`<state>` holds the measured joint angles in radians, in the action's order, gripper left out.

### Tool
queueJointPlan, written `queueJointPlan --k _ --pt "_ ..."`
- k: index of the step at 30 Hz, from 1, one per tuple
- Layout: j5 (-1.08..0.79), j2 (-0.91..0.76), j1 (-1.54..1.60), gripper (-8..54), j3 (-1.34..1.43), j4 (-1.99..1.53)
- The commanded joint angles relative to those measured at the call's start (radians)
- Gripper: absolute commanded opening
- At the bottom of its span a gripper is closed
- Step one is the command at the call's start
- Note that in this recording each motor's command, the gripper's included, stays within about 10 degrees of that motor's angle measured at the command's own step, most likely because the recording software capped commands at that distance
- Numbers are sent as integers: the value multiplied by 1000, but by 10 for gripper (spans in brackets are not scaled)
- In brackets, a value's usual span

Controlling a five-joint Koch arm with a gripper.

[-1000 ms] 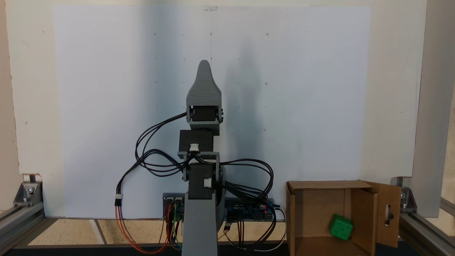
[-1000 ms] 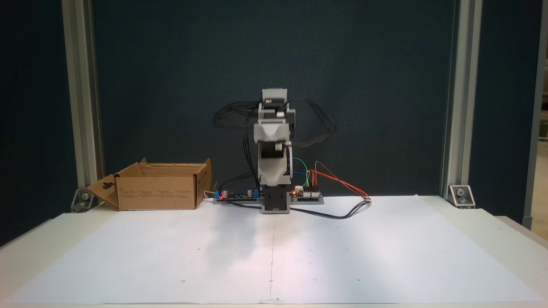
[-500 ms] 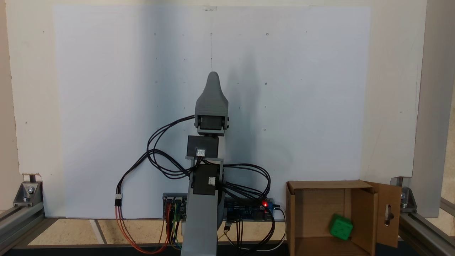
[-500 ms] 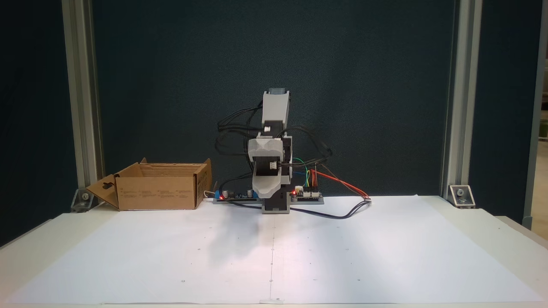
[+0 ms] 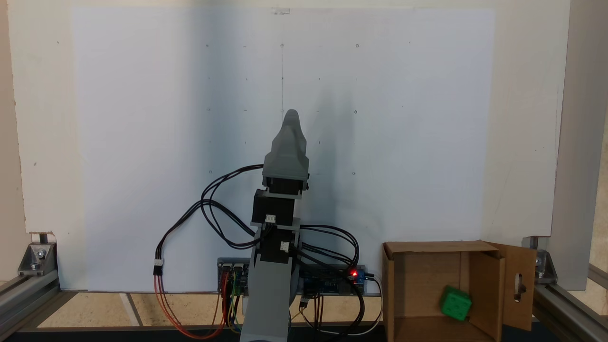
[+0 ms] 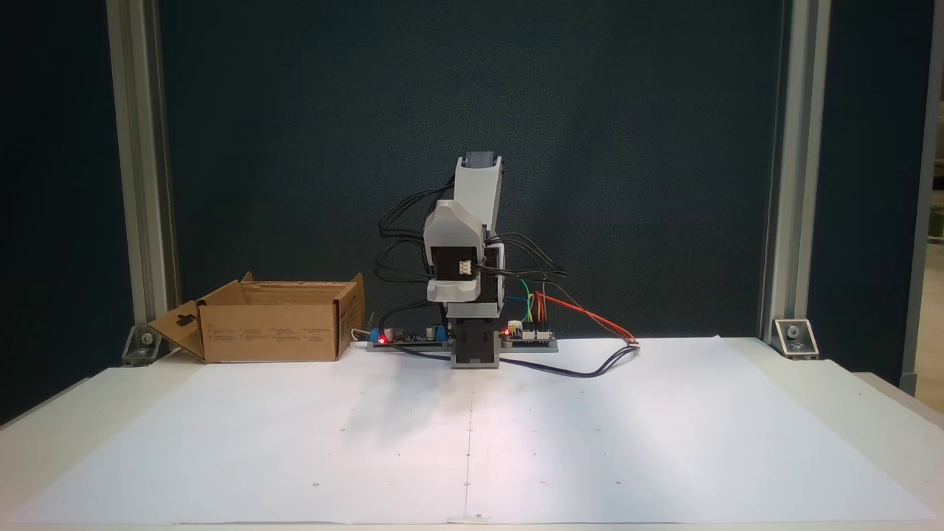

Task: Grasp a green dice and put it in the bin.

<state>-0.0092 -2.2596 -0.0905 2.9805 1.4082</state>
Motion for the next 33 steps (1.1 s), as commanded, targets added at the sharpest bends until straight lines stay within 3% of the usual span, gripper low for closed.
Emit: queueJointPlan --k 1,11,33 --pt "31 -110 0 439 -11 74" --pt "34 -110 0 443 143 140" --pt "32 -107 9 445 146 132"
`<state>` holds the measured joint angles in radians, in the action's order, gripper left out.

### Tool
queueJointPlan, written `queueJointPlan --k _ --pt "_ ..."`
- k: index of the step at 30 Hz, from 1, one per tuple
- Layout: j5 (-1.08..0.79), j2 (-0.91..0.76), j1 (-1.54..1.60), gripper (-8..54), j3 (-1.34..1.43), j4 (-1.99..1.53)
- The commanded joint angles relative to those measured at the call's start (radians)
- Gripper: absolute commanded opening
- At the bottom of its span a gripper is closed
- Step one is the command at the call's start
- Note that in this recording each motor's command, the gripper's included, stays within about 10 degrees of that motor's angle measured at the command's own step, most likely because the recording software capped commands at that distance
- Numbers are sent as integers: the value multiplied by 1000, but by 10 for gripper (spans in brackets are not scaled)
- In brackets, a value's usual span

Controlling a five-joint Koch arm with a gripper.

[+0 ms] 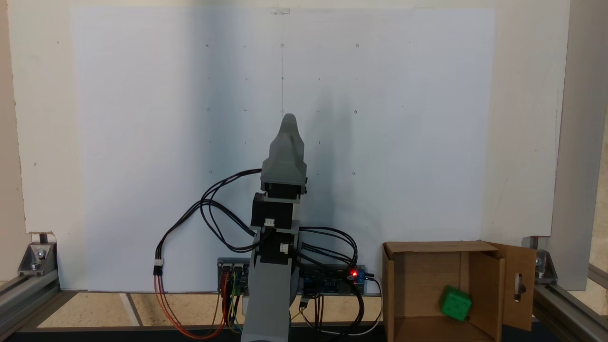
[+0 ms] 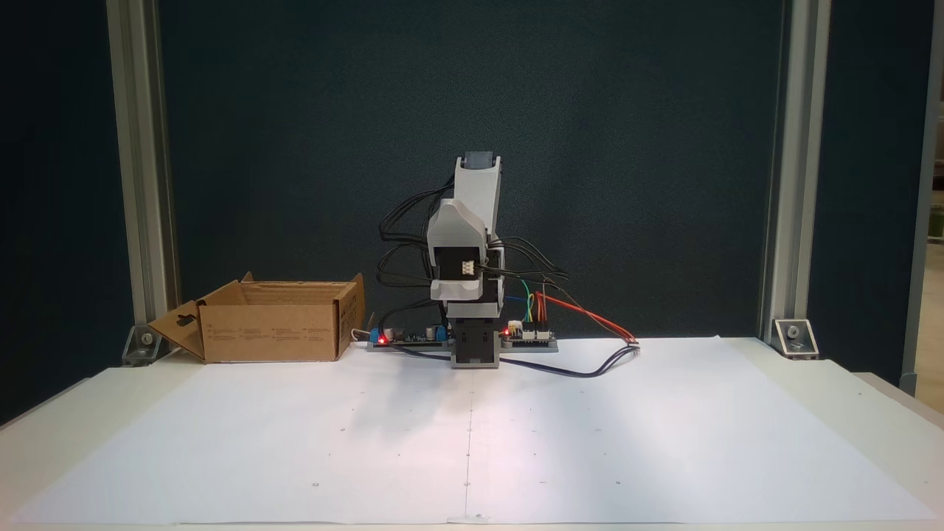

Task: Grasp a green dice and put it in the bin.

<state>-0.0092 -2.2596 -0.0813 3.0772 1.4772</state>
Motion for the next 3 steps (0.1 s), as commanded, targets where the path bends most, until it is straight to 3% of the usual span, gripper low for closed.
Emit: queueJointPlan --k 1,3 --pt "32 -107 0 445 49 63" --pt "34 -107 0 445 49 64"
